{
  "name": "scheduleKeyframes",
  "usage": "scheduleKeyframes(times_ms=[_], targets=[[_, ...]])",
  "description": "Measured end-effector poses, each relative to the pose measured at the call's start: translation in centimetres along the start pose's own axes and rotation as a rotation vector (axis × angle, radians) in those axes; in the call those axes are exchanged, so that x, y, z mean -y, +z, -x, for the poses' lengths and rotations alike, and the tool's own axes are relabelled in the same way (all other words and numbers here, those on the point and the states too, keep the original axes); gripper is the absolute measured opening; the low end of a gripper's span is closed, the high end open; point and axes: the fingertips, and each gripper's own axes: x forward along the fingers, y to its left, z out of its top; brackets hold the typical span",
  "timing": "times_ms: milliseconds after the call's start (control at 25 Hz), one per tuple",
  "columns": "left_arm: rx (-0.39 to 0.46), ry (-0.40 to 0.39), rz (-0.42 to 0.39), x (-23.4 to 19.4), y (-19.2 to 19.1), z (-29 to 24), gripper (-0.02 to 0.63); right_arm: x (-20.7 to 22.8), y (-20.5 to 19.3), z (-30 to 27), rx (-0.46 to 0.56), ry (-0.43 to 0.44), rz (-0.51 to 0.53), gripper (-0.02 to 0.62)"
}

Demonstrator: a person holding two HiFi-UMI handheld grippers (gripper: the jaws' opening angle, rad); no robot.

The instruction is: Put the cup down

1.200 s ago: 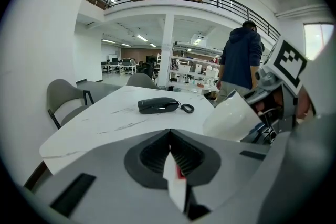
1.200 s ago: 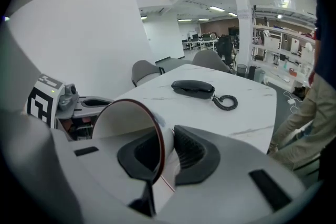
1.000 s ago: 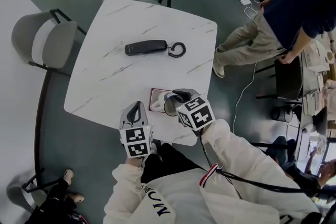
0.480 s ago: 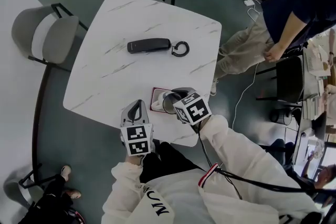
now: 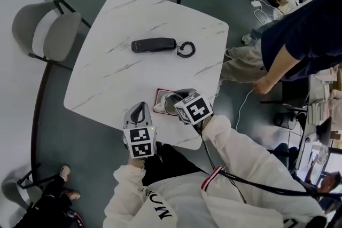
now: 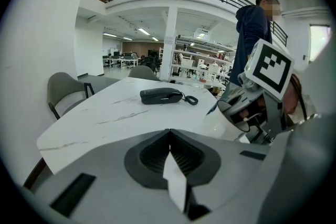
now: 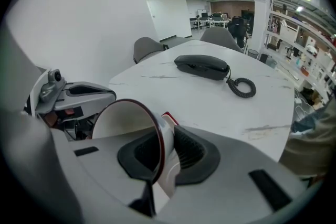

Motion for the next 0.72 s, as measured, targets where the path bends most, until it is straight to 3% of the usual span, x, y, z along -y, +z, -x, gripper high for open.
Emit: scheduleKeyframes(times_ms=[720], targets=[[-0.025, 0.019, 0.023, -1.1, -0.8, -0.2, 0.011, -0.2, -1.0, -2.1, -0.114, 0.005, 0.026, 0.044]])
